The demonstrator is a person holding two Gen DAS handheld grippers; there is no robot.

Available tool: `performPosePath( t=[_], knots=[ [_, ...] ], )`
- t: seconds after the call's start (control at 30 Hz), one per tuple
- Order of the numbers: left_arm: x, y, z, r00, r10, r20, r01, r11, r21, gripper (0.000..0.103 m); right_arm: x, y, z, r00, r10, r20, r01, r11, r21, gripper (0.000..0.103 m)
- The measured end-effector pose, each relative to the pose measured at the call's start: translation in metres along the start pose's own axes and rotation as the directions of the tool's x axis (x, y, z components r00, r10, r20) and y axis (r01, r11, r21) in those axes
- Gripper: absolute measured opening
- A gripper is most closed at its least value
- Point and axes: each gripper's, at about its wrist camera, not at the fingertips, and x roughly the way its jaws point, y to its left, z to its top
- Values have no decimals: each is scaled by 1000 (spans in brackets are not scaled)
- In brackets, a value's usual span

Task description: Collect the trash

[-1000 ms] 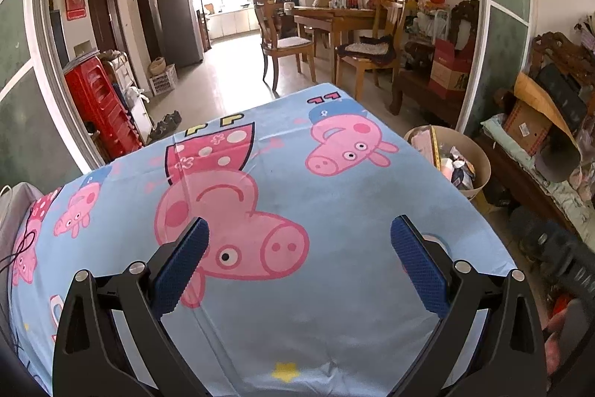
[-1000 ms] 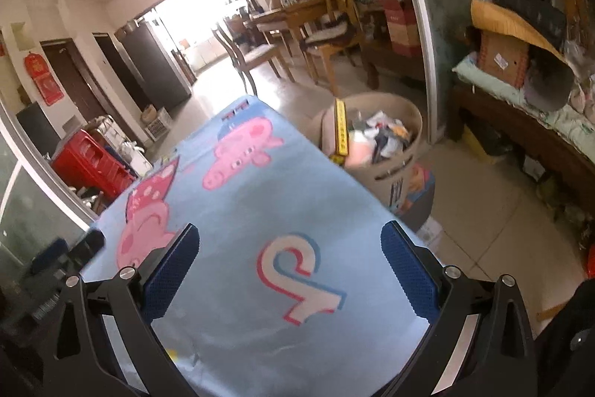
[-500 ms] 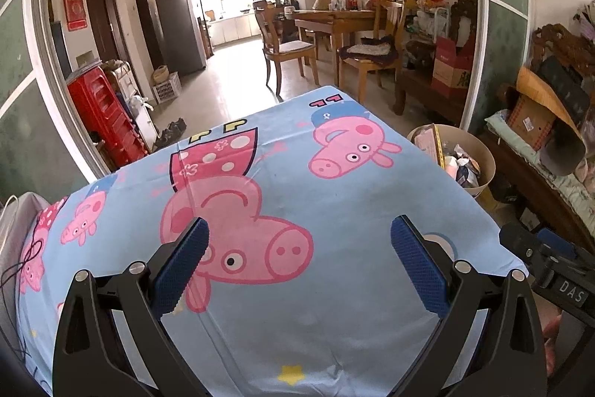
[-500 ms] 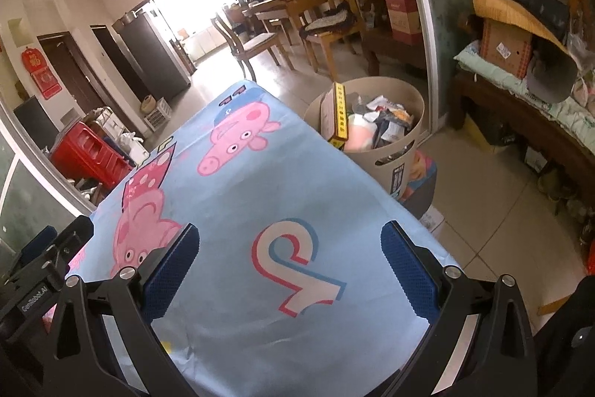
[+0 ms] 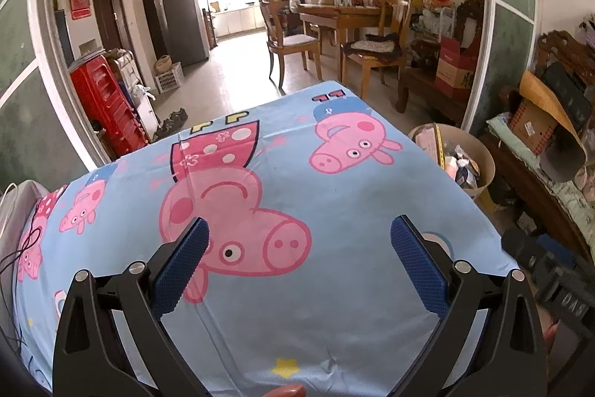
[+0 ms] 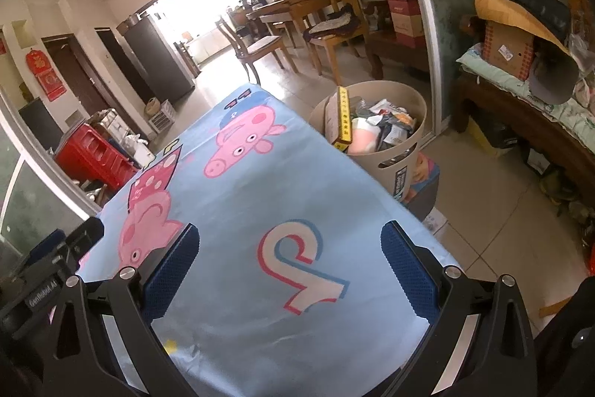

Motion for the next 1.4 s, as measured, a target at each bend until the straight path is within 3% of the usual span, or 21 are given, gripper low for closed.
performPosePath(
  t=[0.27,0.43,0.67,1.03,1.4],
  knots=[
    [3,-13,4,1000,15,-15,-15,999,33,97,-4,-9,-1,1000,-12,0,12,1000,15,94],
    [3,-20,0,999,-29,-41,31,998,47,97,-11,-12,-2,999,-34,14,34,999,-13,94],
    [6,-24,-1,997,-39,-68,43,997,61,97,-8,-25,4,999,-51,10,51,999,20,94],
    [10,-32,-4,996,-27,-87,34,996,79,97,-5,-21,0,999,-34,-14,34,999,3,94],
    [13,-26,-9,994,-42,-101,48,997,57,97,-16,-8,4,999,-32,32,33,999,-28,94]
  ],
)
